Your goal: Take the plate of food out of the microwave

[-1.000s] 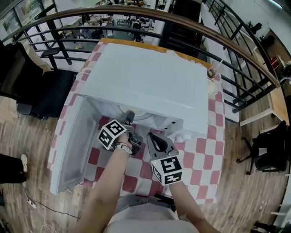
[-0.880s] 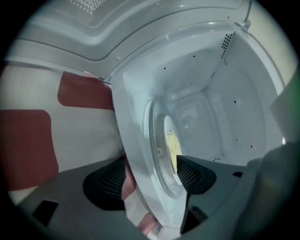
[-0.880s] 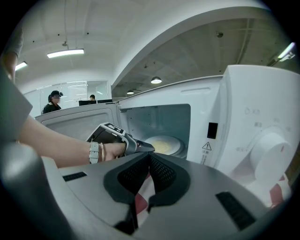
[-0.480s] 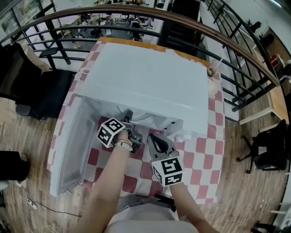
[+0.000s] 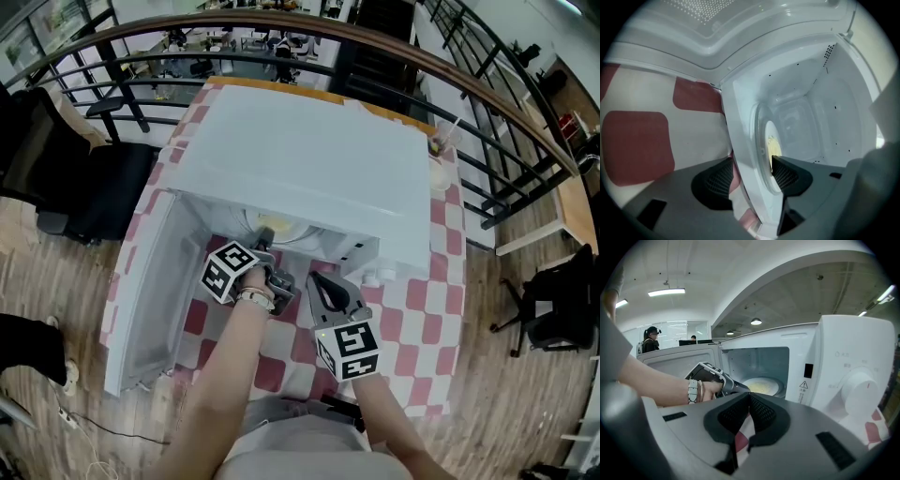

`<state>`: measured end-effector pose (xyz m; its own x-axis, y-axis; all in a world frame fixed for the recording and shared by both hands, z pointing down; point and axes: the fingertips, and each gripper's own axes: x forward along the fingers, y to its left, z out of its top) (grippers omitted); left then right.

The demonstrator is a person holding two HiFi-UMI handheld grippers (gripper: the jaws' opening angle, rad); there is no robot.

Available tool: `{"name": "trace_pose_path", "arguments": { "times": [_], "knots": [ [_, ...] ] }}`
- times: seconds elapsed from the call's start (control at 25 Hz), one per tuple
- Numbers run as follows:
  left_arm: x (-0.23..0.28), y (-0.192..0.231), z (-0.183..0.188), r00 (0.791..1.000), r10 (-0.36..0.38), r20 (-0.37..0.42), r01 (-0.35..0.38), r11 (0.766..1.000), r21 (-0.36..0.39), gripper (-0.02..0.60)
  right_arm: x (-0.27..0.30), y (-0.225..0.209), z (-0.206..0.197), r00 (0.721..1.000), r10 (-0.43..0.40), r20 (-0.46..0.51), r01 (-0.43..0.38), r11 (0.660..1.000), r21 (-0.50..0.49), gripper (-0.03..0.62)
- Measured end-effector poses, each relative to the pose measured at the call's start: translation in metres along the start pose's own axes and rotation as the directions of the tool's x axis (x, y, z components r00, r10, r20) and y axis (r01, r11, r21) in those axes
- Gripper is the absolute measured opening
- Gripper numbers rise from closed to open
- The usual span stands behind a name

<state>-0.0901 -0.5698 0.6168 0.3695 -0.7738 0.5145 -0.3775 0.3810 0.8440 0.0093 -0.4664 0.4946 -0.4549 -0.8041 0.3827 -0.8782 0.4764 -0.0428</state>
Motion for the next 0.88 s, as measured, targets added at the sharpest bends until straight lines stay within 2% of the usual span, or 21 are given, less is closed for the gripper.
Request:
{"name": "trace_pose_path", "arguments": {
  "times": [0.36, 0.56, 0.88],
  "knots": [
    [-0.01, -0.002, -0.003, 1.0, -0.014, 0.005, 0.014, 1.0, -0.001, 0.191, -0.007, 0.002, 0.004, 1.0, -0.007, 0.017, 0.007, 1.0, -0.011, 0.026],
    [-0.012, -0.008, -0.005, 1.0, -0.028, 0.005, 0.028, 1.0, 0.002, 0.126, -0.01, 0.002, 0.004, 1.0, -0.015, 0.018, 0.015, 1.0, -0.019, 0.026],
    [-0.016, -0.009, -0.005, 0.999, -0.046, 0.006, 0.046, 0.998, -0.036, 0.089, -0.01, 0.002, 0.004, 0.999, -0.025, 0.024, 0.026, 0.999, -0.022, 0.026]
  ]
}}
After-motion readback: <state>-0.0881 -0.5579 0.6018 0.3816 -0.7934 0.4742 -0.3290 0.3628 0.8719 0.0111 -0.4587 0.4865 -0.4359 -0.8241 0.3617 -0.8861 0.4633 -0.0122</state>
